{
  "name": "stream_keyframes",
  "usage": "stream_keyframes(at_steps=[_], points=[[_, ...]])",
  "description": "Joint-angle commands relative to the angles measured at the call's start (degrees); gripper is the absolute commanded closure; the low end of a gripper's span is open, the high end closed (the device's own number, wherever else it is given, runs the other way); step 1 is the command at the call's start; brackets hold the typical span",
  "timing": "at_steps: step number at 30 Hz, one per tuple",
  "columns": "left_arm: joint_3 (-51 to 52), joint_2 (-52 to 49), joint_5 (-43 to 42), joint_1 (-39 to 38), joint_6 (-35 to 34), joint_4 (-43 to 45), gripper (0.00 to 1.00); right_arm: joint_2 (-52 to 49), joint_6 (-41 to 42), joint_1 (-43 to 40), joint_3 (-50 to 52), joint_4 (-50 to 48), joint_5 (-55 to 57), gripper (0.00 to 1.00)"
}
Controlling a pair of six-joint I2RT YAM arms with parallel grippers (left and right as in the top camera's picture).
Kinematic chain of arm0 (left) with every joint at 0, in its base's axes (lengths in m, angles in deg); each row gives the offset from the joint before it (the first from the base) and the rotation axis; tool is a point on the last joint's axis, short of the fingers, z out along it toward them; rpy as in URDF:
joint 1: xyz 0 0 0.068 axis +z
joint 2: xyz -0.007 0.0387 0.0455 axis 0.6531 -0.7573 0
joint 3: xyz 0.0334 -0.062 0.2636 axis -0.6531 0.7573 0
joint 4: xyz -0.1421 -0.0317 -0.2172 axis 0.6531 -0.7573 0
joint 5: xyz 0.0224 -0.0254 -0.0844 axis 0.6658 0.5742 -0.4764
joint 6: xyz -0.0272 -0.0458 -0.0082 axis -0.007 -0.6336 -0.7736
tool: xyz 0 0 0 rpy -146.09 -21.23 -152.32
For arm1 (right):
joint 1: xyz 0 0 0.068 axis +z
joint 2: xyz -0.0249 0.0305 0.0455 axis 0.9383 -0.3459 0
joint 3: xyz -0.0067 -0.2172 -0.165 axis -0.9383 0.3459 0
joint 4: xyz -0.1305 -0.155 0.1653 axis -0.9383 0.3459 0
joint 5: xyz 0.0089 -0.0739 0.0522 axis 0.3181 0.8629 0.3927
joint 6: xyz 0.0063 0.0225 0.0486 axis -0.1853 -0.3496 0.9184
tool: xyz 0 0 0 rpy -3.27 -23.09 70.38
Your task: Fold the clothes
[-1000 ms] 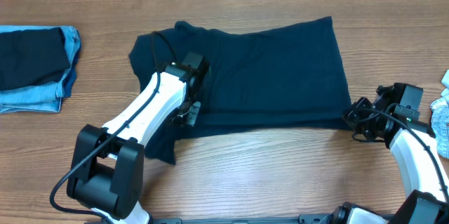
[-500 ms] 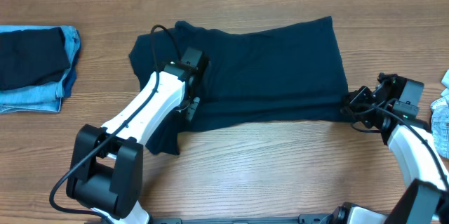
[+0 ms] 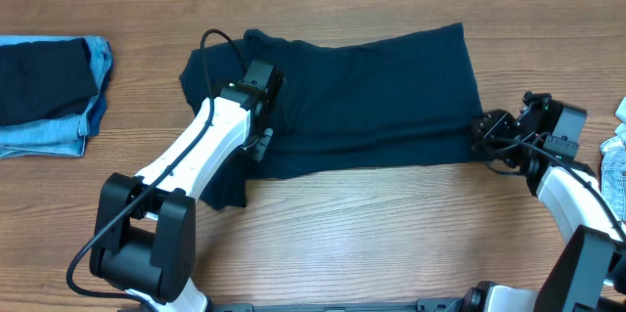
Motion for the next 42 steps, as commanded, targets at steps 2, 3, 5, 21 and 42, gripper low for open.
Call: stream_keyframes(at_steps=[2, 3, 5, 21, 42], points=[[-1.1, 1.3, 2.8, 0.7, 0.9, 0.9, 0.62, 0.0, 0.2, 0.2, -1.3, -3.2, -4.0, 0.42], [-1.2, 1.3, 3.9, 1.0, 0.6, 1.0, 0.62, 0.0, 0.2, 0.2, -1.4, -3.8, -5.0, 0.42], [-1.4, 1.3, 5.2, 1.4, 0.0, 1.0, 0.61, 0.1, 0.2, 0.2, -1.7, -3.7, -5.8, 0.42], [-21.6, 1.3, -22.4, 2.8, -5.3, -18.4, 0.53, 2.6, 0.3, 0.2, -2.1, 9.4, -10.8, 0.42], [5.6, 1.3, -19.8, 8.1, -27.7, -7.0, 0.52, 2.6, -0.3, 0.2, -2.1, 12.1, -11.2, 0.42]])
